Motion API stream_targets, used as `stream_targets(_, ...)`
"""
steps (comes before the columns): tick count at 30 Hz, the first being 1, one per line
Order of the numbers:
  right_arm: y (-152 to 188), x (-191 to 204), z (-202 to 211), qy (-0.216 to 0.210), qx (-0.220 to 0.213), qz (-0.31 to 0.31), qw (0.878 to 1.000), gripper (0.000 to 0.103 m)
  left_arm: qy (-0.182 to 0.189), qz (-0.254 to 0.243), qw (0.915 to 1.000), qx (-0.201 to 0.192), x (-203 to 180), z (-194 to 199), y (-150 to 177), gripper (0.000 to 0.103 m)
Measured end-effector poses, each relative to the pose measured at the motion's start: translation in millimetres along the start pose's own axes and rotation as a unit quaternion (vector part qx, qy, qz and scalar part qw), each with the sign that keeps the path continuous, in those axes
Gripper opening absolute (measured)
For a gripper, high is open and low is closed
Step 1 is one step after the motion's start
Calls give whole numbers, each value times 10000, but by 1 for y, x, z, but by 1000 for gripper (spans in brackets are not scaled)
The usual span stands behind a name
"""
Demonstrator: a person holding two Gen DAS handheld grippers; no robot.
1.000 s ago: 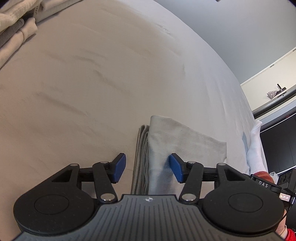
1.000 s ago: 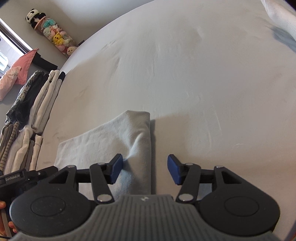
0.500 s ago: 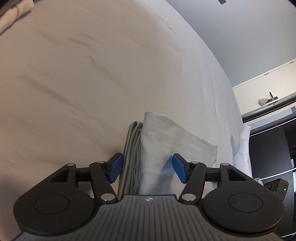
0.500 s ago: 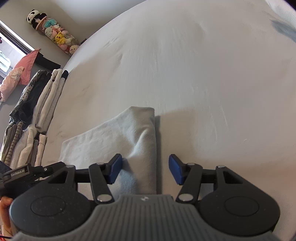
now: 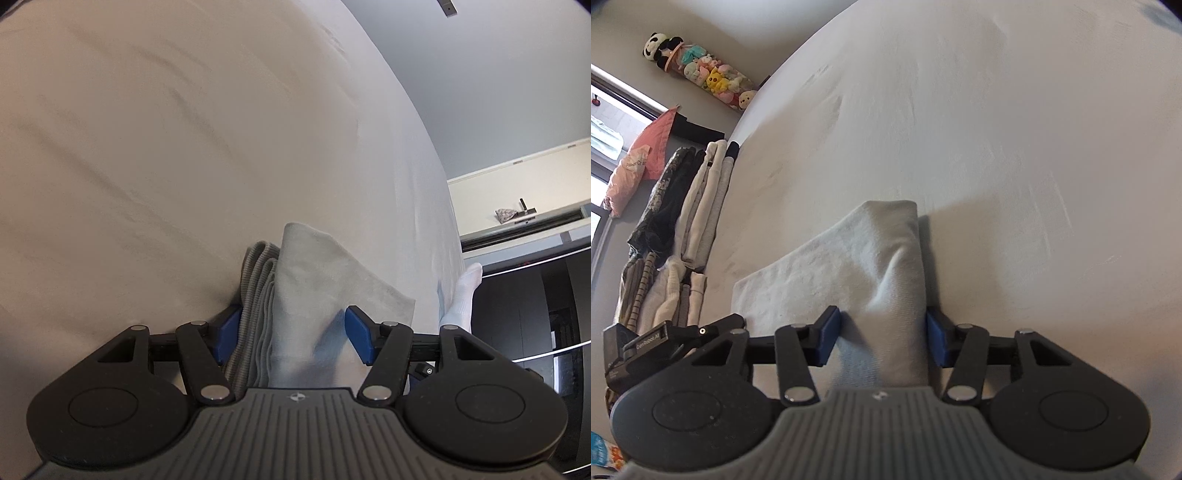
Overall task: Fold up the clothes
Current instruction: 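Grasp the folded shirt edge with the left gripper while the right gripper grasps beside it, then lift the folded shirt with both grippers and carry it to the clothes stack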
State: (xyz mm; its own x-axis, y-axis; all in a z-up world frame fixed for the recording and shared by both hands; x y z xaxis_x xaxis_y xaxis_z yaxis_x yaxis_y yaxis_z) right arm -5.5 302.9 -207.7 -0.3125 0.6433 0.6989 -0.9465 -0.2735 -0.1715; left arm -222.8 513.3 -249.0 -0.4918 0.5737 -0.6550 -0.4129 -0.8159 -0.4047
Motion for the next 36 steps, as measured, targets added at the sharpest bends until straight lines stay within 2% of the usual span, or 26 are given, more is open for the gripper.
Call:
stream_targets(2, 0, -1, 0, -66, 28, -85, 9999, 49, -81, -69, 9999, 4, 0, 1, 1, 62)
stream_targets(5, 1, -2, 1, -188, 33, -205, 9996, 36, -102, 62, 9999, -36, 2, 0, 1, 47)
stream_targets(7, 2, 0, 2, -300, 17, -245, 9992, 27, -74, 161, 9998, -75, 3, -1, 2, 41)
stream_targets(8, 2, 1, 2, -355, 6, -241, 9991, 26, -98, 118, 9998, -90, 1, -1, 2, 39)
stream_targets(15, 2, 14, 14, -572, -119, -131, 9982, 24, -273, -188, 9989, -318, -10, 15, 3, 33)
stream_targets(24, 5, 52, 36, -893, -172, 227, 9956, 22, -606, -548, 9896, -1186, -47, 79, 9, 30)
stream_targets(28, 1, 101, 48, -1155, -97, 622, 9913, 22, -823, -542, 9794, -1760, -63, 126, 7, 30)
stream_targets(31, -1, 158, 54, -1395, 49, 1140, 9836, 22, -1011, -279, 9683, -2269, -63, 176, 4, 30)
stream_targets(33, 3, 202, 54, -1576, 196, 1527, 9754, 22, -1173, -62, 9562, -2679, -61, 214, 0, 30)
stream_targets(36, 17, 275, 46, -1821, 458, 2087, 9598, 22, -1494, 265, 9325, -3278, -53, 278, -7, 30)
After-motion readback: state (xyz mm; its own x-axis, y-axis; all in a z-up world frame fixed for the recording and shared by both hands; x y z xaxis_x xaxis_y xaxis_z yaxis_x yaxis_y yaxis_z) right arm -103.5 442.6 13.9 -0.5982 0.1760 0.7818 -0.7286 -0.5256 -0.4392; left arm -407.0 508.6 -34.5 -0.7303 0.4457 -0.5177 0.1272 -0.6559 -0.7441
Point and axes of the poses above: each gripper's, at about its wrist camera, not at the fingertips, and z roughly against the way its jaws point, x to its left, y to its underside, the point moved 7 cm from there along -z, roughly the way its jaws point, and after that the axes turned 15 degrees about -z, right-handed, at the moved point
